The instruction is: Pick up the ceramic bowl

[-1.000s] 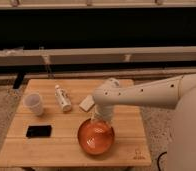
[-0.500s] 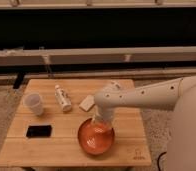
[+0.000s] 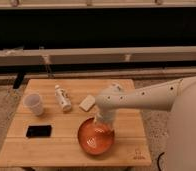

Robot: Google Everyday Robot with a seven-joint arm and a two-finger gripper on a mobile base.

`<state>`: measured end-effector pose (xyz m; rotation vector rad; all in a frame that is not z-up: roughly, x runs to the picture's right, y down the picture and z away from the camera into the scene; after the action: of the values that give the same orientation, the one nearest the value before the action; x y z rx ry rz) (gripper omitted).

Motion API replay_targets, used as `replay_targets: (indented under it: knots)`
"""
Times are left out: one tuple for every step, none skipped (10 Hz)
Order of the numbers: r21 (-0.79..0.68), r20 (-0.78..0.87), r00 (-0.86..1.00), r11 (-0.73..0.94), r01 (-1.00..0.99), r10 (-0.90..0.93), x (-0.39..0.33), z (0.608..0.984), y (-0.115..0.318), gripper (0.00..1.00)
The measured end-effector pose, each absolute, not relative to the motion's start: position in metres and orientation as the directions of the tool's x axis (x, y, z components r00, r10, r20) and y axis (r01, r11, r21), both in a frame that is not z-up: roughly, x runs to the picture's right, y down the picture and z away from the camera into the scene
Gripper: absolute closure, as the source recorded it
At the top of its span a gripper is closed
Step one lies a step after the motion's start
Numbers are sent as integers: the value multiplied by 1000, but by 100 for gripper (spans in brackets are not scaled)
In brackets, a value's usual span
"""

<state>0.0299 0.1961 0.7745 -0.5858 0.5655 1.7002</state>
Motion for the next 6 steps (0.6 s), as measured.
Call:
replay_targets:
  knots:
    - [69, -646, -183, -182, -981, 741, 37, 768, 195, 35]
    - [77, -641, -184, -176, -981, 745, 45, 761, 195, 35]
    - [80, -638, -179, -167, -983, 749, 46, 757, 194, 35]
    - [80, -638, -176, -163, -983, 750, 44, 756, 194, 35]
    - [90, -639, -182, -162, -983, 747, 48, 755, 195, 35]
    - [106, -651, -197, -169, -980, 733, 55, 754, 197, 35]
